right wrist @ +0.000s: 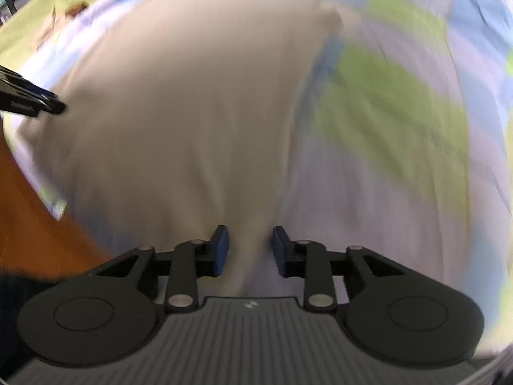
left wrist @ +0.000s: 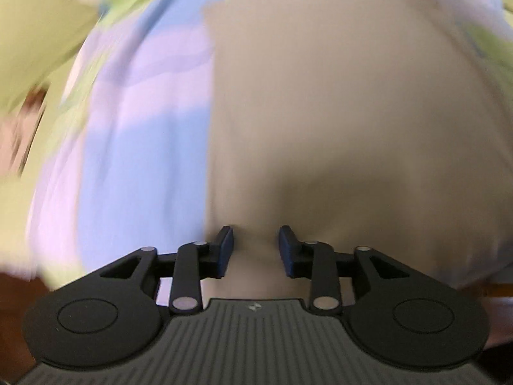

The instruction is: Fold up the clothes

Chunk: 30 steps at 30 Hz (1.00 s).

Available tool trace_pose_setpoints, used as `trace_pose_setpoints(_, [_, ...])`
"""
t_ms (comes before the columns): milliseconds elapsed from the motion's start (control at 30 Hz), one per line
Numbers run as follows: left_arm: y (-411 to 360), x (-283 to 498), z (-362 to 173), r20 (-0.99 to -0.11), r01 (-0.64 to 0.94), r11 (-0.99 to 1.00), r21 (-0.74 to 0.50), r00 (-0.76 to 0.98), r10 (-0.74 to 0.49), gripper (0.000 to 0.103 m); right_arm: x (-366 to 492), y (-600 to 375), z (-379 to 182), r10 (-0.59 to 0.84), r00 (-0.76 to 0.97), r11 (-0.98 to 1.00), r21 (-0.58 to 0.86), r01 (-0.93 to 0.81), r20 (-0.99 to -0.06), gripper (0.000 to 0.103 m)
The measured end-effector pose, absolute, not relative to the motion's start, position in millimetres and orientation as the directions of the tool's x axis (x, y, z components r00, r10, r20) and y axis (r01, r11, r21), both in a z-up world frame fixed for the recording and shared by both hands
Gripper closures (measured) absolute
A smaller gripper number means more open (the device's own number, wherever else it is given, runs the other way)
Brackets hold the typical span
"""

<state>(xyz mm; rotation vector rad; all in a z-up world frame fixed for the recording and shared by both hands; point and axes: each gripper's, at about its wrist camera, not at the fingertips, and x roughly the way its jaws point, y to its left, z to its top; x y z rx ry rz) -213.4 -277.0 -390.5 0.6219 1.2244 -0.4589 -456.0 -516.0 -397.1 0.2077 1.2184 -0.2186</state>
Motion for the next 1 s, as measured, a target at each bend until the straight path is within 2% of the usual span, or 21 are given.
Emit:
trace_pose_setpoints(33, [-261.5, -225.5, -380.5, -0.962, 0.587, 0.778, 0.225, 0.262, 0.08, 0.063, -464.3, -515.3, -391.9, -0.047, 0.299, 0.959, 0.041, 0.282, -0.953, 0.076])
trace_pose_setpoints(100, [-248.1, -239.7, -350.3, -0.963, 0.541, 0.812, 0.218, 0.256, 0.088, 0.064, -486.0, -517.1, -365.2, -0.029, 0.286, 0.948, 0.065, 0.312, -0.958, 0.076])
trace_pose_setpoints(167, [-242.5, -250.1, -316.7, -0.965, 0.523, 0.835, 0.171, 0.261, 0.034, 0.061, -496.4, -522.0, -335.6, -0.029, 0.319, 0.936, 0.087, 0.342, -0.947, 0.073])
trace_pose_setpoints(233, [-261.4, -252.5, -298.1, -0.961, 0.524, 0.84, 0.139, 0.275, -0.012, 0.059, -500.0, -527.5, -296.4, -0.049, 0.373, 0.922, 0.102, 0.374, -0.926, 0.064])
trace_pose_setpoints(367, [-282.8, -252.5, -210.0, -0.935, 0.514, 0.854, 0.075, 0.335, -0.12, 0.041, -481.9, -531.5, -240.8, -0.078, 0.455, 0.915, 0.117, 0.385, -0.887, 0.052])
trace_pose_setpoints(500, [-299.2, -250.4, -148.2, -0.911, 0.525, 0.851, 0.02, 0.36, -0.201, 0.04, -473.9, -519.5, -201.5, -0.108, 0.513, 0.9, 0.136, 0.415, -0.852, 0.045])
trace_pose_setpoints(567, [-301.2, -253.3, -130.1, -0.902, 0.535, 0.845, 0.003, 0.367, -0.229, 0.04, -471.6, -510.6, -184.0, -0.103, 0.548, 0.886, 0.174, 0.43, -0.83, 0.043])
trace_pose_setpoints(667, [-299.8, -257.0, -103.2, -0.888, 0.552, 0.834, -0.001, 0.383, -0.255, 0.039, -470.1, -494.9, -162.8, -0.133, 0.579, 0.884, 0.167, 0.437, -0.805, 0.034])
trace_pose_setpoints(767, [-283.1, -278.6, -77.9, -0.861, 0.561, 0.827, 0.024, 0.433, -0.268, 0.032, -472.7, -473.8, -144.2, -0.167, 0.59, 0.874, 0.158, 0.46, -0.79, 0.02])
trace_pose_setpoints(833, [-263.9, -295.6, -69.4, -0.854, 0.561, 0.828, 0.02, 0.44, -0.277, 0.032, -476.8, -456.1, -132.1, -0.181, 0.595, 0.861, 0.166, 0.481, -0.783, 0.009])
trace_pose_setpoints(900, [-252.9, -299.8, -66.9, -0.855, 0.559, 0.829, 0.012, 0.435, -0.281, 0.032, -483.0, -436.3, -122.4, -0.178, 0.605, 0.85, 0.189, 0.492, -0.776, 0.002])
trace_pose_setpoints(1000, [-218.0, -317.1, -65.5, -0.862, 0.549, 0.836, -0.008, 0.42, -0.284, 0.032, -489.9, -404.4, -113.3, -0.169, 0.597, 0.847, 0.195, 0.495, -0.784, 0.002])
